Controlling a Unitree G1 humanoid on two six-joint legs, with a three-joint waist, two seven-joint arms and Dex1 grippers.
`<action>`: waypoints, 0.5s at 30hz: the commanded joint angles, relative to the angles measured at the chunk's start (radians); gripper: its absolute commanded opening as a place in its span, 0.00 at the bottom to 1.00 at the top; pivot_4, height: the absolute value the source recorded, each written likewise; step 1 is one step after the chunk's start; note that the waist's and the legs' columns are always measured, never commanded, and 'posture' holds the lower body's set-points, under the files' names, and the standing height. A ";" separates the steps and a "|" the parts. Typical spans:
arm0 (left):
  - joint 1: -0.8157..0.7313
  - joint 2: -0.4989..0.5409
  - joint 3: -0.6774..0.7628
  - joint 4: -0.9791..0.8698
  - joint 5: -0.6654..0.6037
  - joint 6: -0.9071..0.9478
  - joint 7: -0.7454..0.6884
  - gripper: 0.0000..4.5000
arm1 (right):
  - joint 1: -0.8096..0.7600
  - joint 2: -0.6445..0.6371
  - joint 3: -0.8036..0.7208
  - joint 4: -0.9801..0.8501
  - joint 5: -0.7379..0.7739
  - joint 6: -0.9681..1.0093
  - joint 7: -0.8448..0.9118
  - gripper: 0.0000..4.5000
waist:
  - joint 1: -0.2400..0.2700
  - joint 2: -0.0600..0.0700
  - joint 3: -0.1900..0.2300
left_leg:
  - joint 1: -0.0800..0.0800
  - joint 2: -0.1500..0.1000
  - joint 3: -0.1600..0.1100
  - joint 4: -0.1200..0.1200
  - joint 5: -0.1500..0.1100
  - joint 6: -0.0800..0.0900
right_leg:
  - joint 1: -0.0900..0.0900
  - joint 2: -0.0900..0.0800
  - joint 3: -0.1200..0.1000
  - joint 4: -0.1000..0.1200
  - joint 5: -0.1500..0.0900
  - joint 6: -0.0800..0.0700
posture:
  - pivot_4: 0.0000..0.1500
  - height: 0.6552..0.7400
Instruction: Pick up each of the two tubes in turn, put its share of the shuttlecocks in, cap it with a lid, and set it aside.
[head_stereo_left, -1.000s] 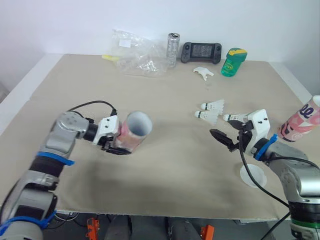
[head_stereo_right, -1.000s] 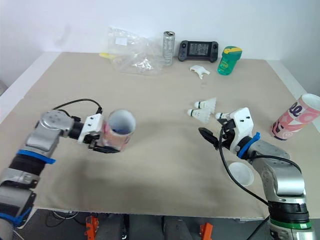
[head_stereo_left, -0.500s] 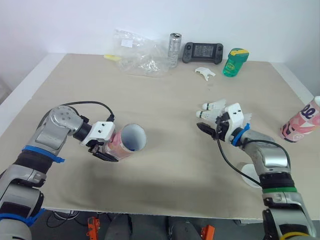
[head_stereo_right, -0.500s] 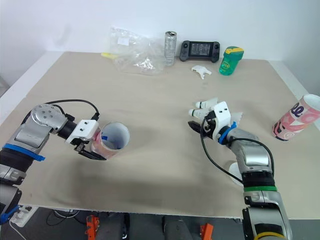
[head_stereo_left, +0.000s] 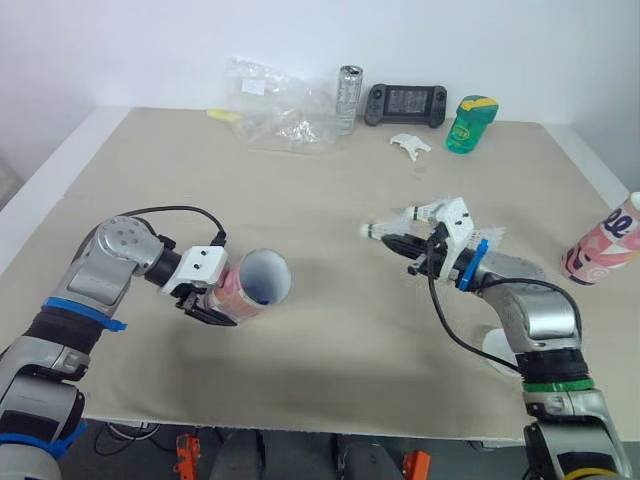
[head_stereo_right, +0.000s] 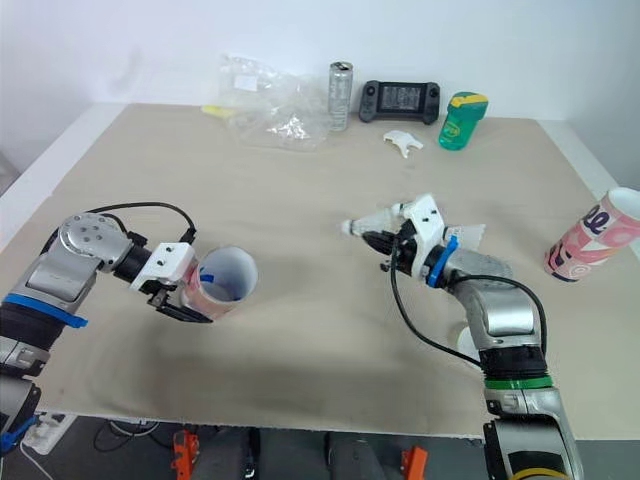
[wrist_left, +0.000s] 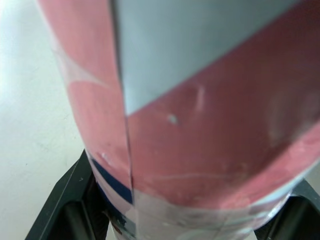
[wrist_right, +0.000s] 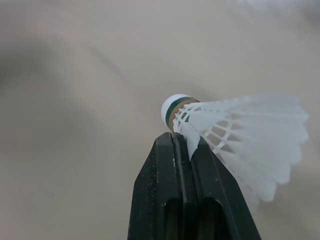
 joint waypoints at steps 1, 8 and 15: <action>0.010 -0.003 -0.037 0.000 0.004 0.003 -0.014 0.65 | -0.042 -0.078 -0.010 -0.260 0.114 0.053 0.100 0.01 | 0.001 0.000 0.000 | 0.000 0.000 -0.001 0.000 0.000 0.000 | 0.000 0.000 -0.001 0.000 0.000 0.000 | 1.00 0.81; -0.017 -0.002 -0.068 0.035 0.000 -0.007 -0.014 0.65 | -0.153 -0.150 0.120 -0.423 0.162 0.088 0.235 0.01 | 0.001 -0.001 -0.001 | 0.001 0.000 -0.002 0.001 0.000 0.000 | 0.001 0.000 -0.002 0.000 -0.003 0.004 | 1.00 0.81; -0.048 -0.024 -0.084 0.071 0.002 0.007 -0.014 0.65 | -0.314 -0.057 0.338 -0.261 -0.005 0.033 0.268 0.01 | 0.001 -0.001 -0.001 | 0.002 0.000 0.000 0.002 0.000 0.000 | 0.001 -0.001 -0.002 0.001 -0.002 0.004 | 1.00 0.81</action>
